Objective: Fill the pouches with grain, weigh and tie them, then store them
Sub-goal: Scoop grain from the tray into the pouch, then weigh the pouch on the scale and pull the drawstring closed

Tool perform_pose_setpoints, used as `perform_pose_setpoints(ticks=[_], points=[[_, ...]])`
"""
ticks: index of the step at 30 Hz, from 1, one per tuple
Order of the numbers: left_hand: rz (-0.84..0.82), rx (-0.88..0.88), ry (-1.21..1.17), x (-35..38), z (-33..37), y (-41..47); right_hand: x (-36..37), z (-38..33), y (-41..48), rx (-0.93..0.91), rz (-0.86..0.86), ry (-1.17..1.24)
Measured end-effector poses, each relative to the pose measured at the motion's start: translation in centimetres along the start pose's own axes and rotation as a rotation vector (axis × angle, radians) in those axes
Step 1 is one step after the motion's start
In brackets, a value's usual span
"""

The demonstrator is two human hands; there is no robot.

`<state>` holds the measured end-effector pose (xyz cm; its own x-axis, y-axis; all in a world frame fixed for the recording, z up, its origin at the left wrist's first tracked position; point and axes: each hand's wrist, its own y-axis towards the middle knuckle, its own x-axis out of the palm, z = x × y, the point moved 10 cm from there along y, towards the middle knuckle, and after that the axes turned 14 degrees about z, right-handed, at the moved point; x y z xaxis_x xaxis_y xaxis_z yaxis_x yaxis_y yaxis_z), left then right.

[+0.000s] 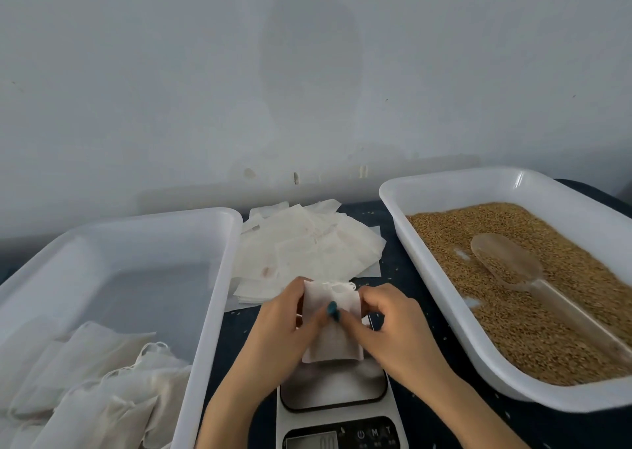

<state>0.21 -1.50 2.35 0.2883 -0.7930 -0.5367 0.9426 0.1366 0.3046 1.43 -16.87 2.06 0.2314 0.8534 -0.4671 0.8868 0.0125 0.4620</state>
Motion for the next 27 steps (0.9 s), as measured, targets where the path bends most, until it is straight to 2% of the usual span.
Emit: perform_pose_setpoints(ticks=[5,13,27], points=[[0.006,-0.019,0.131,-0.5,-1.6,-0.1,1.3,1.1,-0.5,-0.020,-0.095,-0.066],[0.101,-0.065,0.112,-1.0,-2.3,0.4,0.2,1.1,0.0,-0.067,-0.002,-0.027],[0.174,0.029,0.207,-1.1,-2.7,0.5,0.4,2.1,0.0,-0.013,-0.020,-0.032]])
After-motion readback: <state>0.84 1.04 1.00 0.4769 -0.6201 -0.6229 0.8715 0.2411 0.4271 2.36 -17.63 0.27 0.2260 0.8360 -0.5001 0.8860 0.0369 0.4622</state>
